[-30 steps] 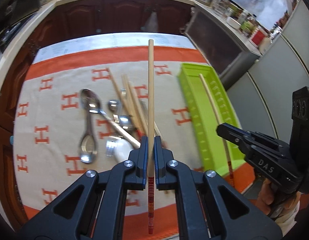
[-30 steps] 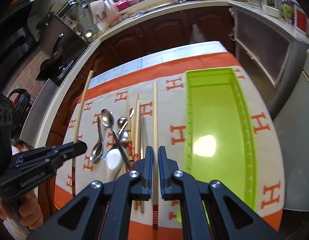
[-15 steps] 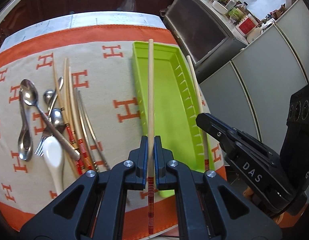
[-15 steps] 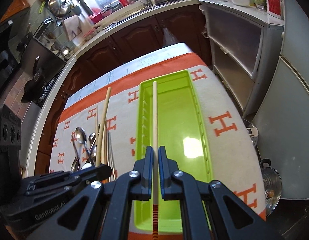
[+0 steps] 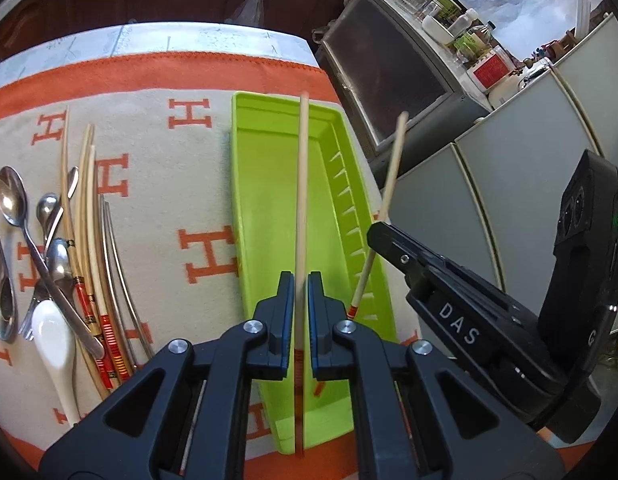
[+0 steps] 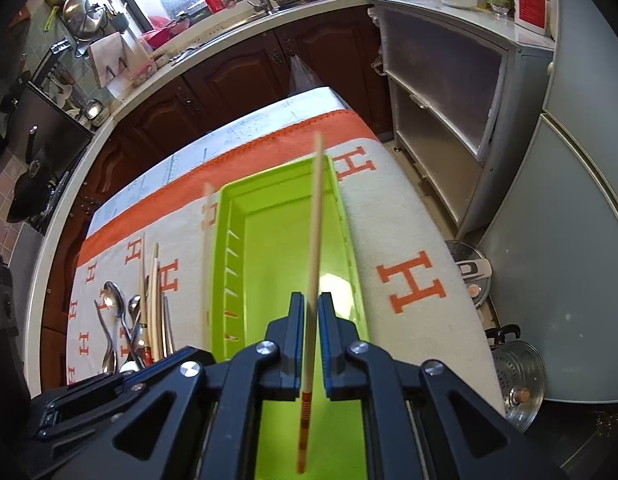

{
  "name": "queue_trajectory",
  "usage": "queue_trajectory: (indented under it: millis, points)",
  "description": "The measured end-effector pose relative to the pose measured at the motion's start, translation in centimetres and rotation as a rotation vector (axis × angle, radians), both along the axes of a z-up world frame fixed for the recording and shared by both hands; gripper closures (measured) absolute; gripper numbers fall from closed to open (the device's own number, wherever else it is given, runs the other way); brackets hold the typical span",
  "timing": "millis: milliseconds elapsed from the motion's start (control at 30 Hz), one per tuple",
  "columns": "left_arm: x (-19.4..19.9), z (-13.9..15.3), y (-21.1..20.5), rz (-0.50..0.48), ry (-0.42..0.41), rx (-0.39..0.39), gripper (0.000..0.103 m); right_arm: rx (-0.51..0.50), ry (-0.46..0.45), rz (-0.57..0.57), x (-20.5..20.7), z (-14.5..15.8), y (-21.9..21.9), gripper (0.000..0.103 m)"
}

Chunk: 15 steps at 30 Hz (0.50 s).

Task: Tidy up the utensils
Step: 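Carry both chopsticks into the lime-green tray and open both grippers, then move both open grippers back over the utensil pile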

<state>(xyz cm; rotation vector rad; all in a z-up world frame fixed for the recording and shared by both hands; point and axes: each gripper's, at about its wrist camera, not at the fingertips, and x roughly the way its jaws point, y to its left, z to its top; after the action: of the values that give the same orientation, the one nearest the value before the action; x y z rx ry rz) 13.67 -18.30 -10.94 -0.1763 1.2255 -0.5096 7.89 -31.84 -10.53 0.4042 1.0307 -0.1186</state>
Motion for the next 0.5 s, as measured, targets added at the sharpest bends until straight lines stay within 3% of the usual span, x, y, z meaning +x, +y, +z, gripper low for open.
queue_trajectory:
  millis: [67,133,200,267,400,500]
  points:
    - [-0.1,-0.1,-0.1,-0.008,0.007,0.003,0.098,-0.012,0.007,-0.014,-0.2,-0.2,-0.3,0.078]
    - [0.1,0.0,0.0,-0.015,0.021,0.003,0.092,-0.024,0.013,-0.02,-0.2,-0.4,-0.5,0.075]
    - [0.1,0.1,0.4,0.001,0.017,0.01,0.076,-0.052,0.024,-0.024,-0.3,-0.7,-0.5,0.075]
    - [-0.1,0.5,1.6,0.03,0.005,0.01,0.067,-0.066,0.041,-0.02,-0.2,-1.2,-0.5,0.075]
    - [0.0,1.3,3.1,0.044,-0.033,0.035,0.065,-0.072,0.078,-0.012,-0.2,-2.5,-0.3,0.075]
    - [-0.1,1.1,4.8,0.041,-0.033,0.056,0.065,-0.104,0.082,0.003,-0.5,-2.9,0.4,0.085]
